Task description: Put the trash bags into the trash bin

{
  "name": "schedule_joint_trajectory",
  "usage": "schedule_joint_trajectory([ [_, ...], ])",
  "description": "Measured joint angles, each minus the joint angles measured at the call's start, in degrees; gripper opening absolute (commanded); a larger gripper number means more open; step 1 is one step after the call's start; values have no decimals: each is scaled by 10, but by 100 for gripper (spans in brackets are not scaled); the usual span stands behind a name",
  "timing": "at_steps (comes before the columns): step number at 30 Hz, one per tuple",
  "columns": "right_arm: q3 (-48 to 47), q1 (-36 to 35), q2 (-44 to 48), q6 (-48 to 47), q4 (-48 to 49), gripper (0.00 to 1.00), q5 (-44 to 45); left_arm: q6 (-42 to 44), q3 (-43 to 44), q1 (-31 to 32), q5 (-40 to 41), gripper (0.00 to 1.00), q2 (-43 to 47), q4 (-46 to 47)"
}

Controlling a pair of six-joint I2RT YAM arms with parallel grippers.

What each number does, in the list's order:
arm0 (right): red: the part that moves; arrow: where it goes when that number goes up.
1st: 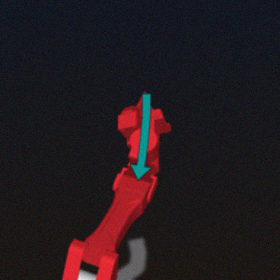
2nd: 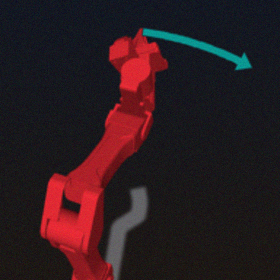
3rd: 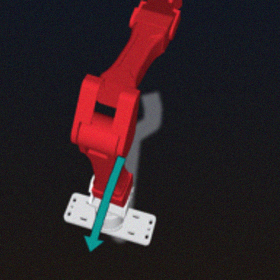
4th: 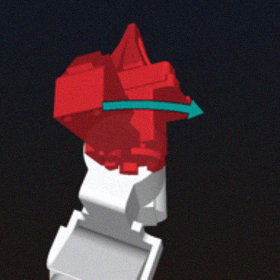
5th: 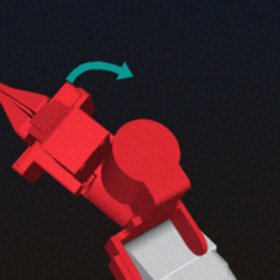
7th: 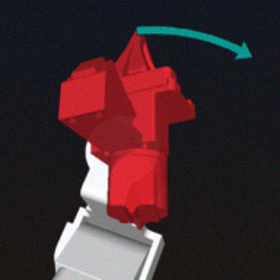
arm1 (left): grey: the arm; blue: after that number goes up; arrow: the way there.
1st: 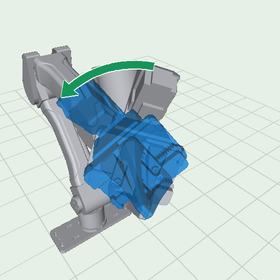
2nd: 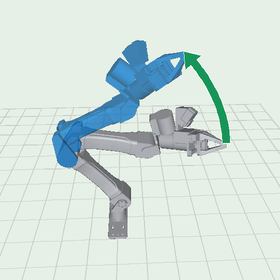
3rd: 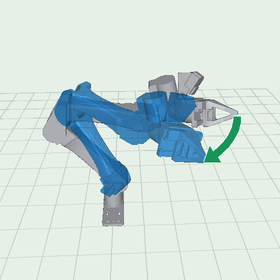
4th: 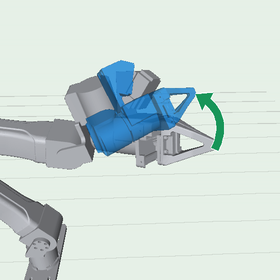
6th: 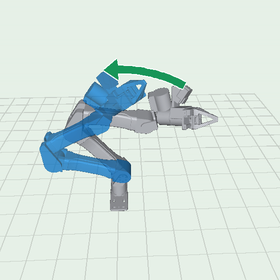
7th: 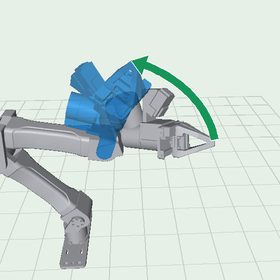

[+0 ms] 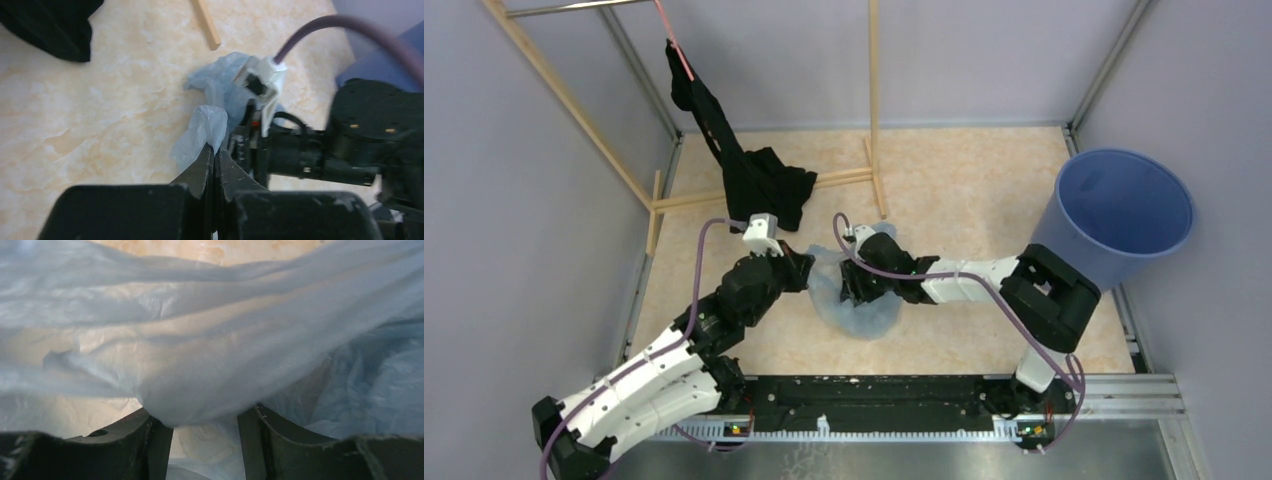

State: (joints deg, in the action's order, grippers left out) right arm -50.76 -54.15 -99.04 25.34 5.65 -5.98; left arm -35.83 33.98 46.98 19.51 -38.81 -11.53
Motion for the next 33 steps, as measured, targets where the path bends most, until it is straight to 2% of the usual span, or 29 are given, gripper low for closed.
schedule_joint_trajectory([
  [3, -7, -1, 19, -3, -28, 54, 15, -13, -4, 0, 30, 0, -4, -26],
  [5, -7, 0, 52, -9, -64, 62, 26, -28, -25, 0, 44, 0, 5, -40],
  [7, -9, -1, 102, -19, -104, 75, 43, -41, -51, 0, 50, 0, 26, -55],
  [8, -10, -1, 132, -23, -123, 90, 53, -47, -68, 0, 52, 0, 40, -59],
  [9, -11, -1, 163, -26, -135, 98, 63, -51, -84, 0, 54, 0, 58, -66],
  [10, -11, -1, 196, -30, -146, 99, 76, -56, -97, 0, 55, 0, 73, -69],
  [13, -11, -1, 279, -30, -168, 99, 121, -63, -114, -1, 56, 0, 104, -82],
  [17, 9, 5, 349, -1, -181, 99, 212, -65, -114, -1, 56, 0, 121, -83],
  [19, 29, 20, 368, 16, -191, 95, 239, -66, -114, -1, 56, 0, 121, -83],
  [25, 65, 131, 348, 69, -225, 88, 237, -74, -116, -1, 54, 0, 126, -86],
  [33, 72, 138, 275, 120, -209, 70, 234, -76, -125, -1, 46, 0, 154, -87],
])
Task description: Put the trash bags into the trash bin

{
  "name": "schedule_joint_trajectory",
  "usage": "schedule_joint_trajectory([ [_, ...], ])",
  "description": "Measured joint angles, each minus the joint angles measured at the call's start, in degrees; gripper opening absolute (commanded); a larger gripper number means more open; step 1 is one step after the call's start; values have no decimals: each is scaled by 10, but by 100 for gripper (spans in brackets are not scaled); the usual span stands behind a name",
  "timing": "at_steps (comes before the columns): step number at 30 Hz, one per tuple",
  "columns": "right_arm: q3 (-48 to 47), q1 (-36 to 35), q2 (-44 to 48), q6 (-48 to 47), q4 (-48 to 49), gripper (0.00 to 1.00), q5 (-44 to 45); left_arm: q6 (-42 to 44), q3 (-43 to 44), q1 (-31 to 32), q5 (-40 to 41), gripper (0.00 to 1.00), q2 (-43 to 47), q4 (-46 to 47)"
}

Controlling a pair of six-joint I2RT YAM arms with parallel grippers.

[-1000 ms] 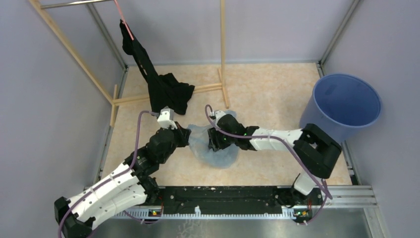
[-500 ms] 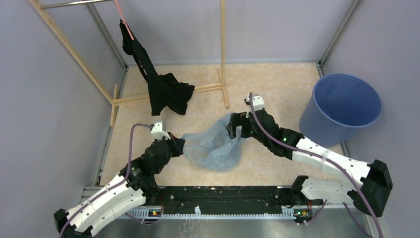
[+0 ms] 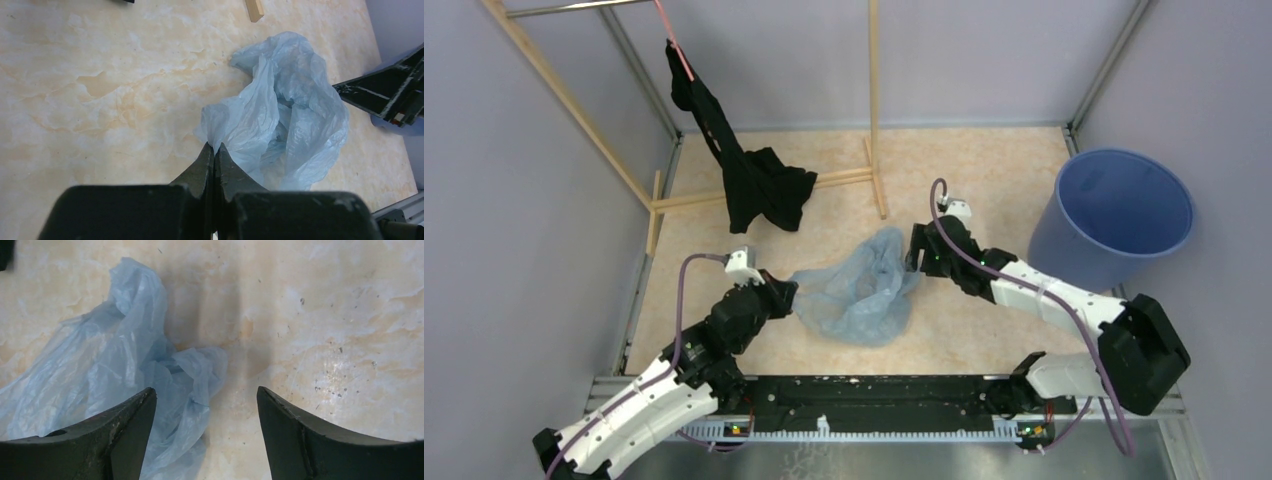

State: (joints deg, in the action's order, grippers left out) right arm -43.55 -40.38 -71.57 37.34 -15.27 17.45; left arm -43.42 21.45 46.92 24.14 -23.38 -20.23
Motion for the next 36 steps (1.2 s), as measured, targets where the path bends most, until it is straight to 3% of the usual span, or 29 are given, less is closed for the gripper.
schedule_joint_trajectory([
  [7, 12, 0, -64, 12, 32, 59, -15, 0, -4, 0, -2, 0, 4, -2],
  [9, 12, 0, -89, 4, 44, 41, -26, 0, -7, 0, -3, 0, 4, -3],
  [11, 12, 0, -109, -7, 49, 1, -33, -3, -10, 0, -3, 0, 4, -5],
  [17, -21, 1, -132, -41, 19, 0, -19, -23, -6, 0, 16, 0, -19, -14],
  [20, -112, 14, -145, -68, -35, 0, 7, -1, 64, -8, 28, 0, -107, -31],
  [22, -220, 37, -164, -90, -82, 0, 16, 37, 165, -25, 27, 0, -188, -45],
  [25, -450, 69, -190, -144, -165, 0, 32, 126, 430, -62, 7, 0, -354, -56],
  [28, -594, 62, -147, -205, -140, 0, 35, 210, 681, -74, -59, 0, -457, -22],
  [30, -557, 35, -37, -238, -73, 0, 3, 242, 735, -73, -101, 0, -451, 28],
  [32, -454, 14, 100, -257, 20, 0, -44, 255, 696, -72, -126, 0, -390, 77],
  [36, -231, 18, 317, -252, 173, 0, -58, 220, 468, -73, -125, 0, -240, 141],
])
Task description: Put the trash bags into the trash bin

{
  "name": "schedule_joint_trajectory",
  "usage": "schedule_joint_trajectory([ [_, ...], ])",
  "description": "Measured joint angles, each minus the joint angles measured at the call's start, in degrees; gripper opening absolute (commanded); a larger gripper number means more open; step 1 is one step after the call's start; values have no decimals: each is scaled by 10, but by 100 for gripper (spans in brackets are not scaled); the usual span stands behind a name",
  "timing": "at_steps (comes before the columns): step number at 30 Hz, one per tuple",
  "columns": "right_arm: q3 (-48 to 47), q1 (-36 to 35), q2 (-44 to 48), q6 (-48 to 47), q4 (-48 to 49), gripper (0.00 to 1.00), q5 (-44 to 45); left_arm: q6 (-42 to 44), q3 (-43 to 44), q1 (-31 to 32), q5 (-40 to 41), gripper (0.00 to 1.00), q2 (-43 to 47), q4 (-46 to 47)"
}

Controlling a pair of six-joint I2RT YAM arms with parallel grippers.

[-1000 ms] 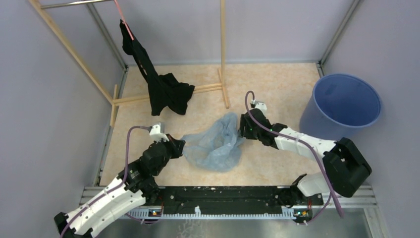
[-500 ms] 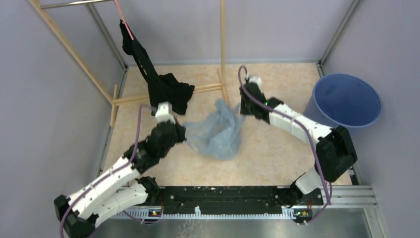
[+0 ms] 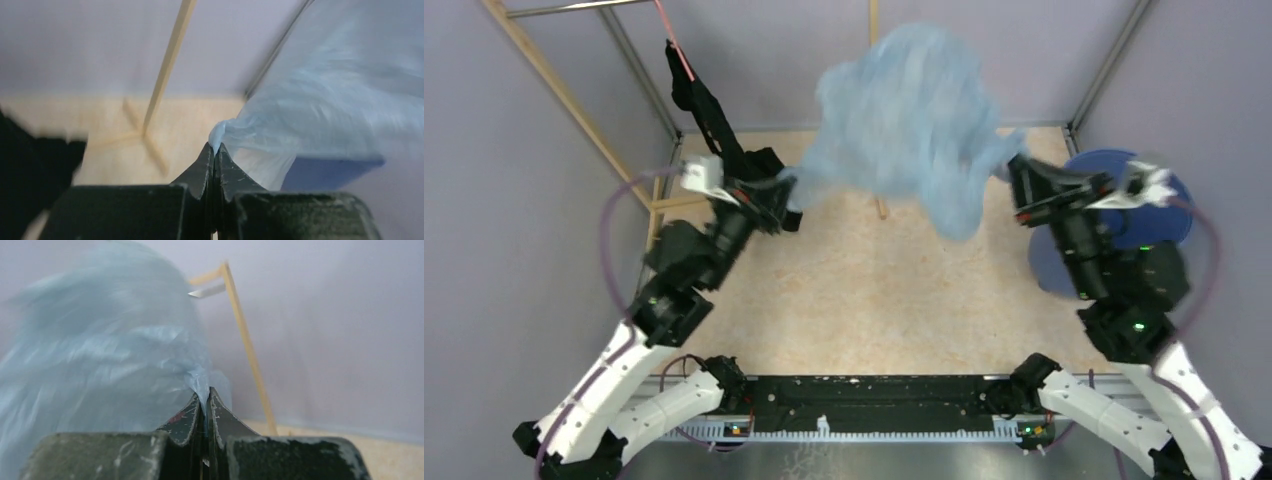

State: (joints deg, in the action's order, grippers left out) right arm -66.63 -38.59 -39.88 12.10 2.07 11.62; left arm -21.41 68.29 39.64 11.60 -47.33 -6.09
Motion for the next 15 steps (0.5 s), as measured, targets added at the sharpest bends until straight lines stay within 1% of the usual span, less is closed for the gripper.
schedule_joint_trajectory([
  [2, 106, 0, 30, 22, 42, 0, -12, -45, -144, -1, -3, 0, 44, 6],
  [4, 247, 1, 14, 63, 48, 0, -55, -101, -293, -1, -15, 0, 63, -28],
  [6, 351, -5, -25, 97, -7, 0, -99, -147, -401, -1, -40, 0, 71, -92],
  [8, 424, -15, -45, 128, -114, 0, -125, -182, -463, -1, -60, 0, 125, -166],
  [10, 417, -21, -32, 135, -188, 0, -122, -195, -454, -1, -62, 0, 184, -187],
  [12, 341, -22, -37, 122, -228, 0, -105, -191, -391, -2, -60, 0, 196, -184],
  [13, 274, -22, -55, 109, -248, 0, -95, -179, -325, -2, -60, 0, 172, -188],
  [15, 102, -22, -116, 77, -269, 0, -81, -147, -163, -2, -69, 0, 87, -189],
])
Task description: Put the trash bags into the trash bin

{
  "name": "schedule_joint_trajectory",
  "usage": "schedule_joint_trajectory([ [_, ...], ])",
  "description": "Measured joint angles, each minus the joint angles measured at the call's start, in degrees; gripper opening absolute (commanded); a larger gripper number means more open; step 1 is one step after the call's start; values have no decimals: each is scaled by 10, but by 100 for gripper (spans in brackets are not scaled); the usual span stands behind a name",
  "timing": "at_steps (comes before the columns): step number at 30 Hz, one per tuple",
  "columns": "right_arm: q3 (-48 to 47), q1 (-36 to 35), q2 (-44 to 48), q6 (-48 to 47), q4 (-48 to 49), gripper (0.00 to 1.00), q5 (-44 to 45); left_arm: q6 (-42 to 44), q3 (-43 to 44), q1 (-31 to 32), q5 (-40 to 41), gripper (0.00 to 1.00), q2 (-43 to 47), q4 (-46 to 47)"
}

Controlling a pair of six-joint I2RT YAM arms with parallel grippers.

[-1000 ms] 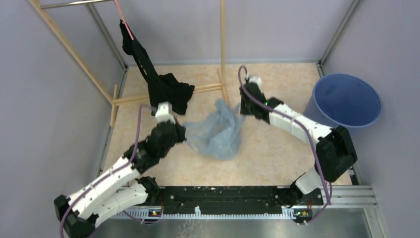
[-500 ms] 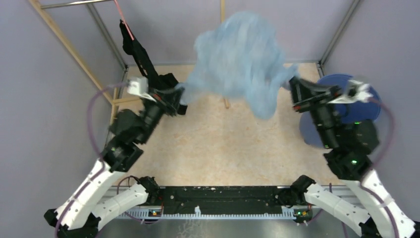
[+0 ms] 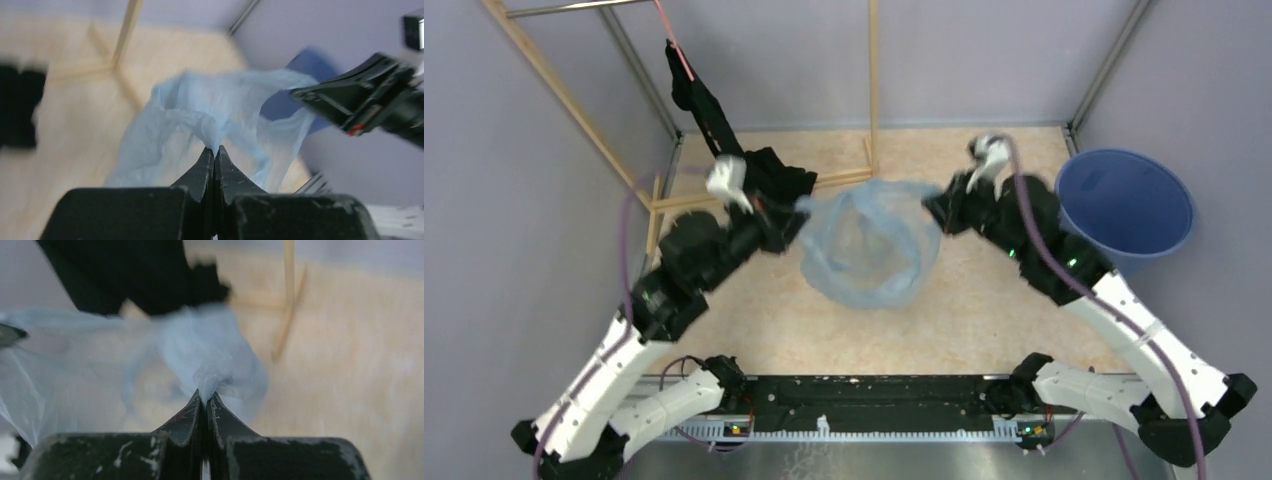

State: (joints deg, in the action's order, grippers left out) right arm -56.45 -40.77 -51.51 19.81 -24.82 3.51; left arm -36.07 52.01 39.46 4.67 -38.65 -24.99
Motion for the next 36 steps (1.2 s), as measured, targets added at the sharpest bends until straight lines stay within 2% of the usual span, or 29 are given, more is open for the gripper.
schedule_joint_trajectory([
  [2, -174, 0, -55, -32, 12, 0, 4, 39, 193, 0, -27, 0, -98, 4],
  [3, -215, 0, -61, -41, 24, 0, 5, 60, 280, 0, -41, 0, -143, 15],
  [5, -261, 0, -40, -59, 61, 0, 7, 90, 358, 0, -52, 0, -176, 45],
  [6, -253, 0, -13, -66, 79, 0, 12, 101, 356, 0, -48, 0, -167, 58],
  [7, -232, 0, 9, -68, 92, 0, 17, 108, 335, 0, -38, 0, -147, 67],
  [9, -170, 0, 68, -68, 106, 0, 34, 112, 235, 0, -7, 0, -84, 85],
  [12, -35, 0, 113, -49, 123, 0, 46, 100, 100, 0, 33, 0, -15, 55],
  [16, 146, 0, 103, -9, 88, 0, 28, 70, -18, 0, 74, 0, 7, -22],
  [18, 195, 0, 92, 1, 49, 0, 23, 63, -44, 0, 93, 0, 19, -61],
  [21, 193, 0, 77, 0, 37, 0, 17, 67, -40, 0, 119, 0, 35, -66],
  [26, 112, 0, -8, -9, 72, 0, -34, 84, -27, 0, 132, 0, 36, -27],
  [30, 131, -1, -54, 23, 123, 0, -101, 90, -77, 0, 115, 0, 47, 24],
  [33, 183, -5, -57, 65, 142, 10, -135, 93, -159, 0, 85, 0, 86, 57],
  [36, 212, -8, -52, 94, 138, 23, -152, 97, -204, 0, 64, 0, 115, 66],
])
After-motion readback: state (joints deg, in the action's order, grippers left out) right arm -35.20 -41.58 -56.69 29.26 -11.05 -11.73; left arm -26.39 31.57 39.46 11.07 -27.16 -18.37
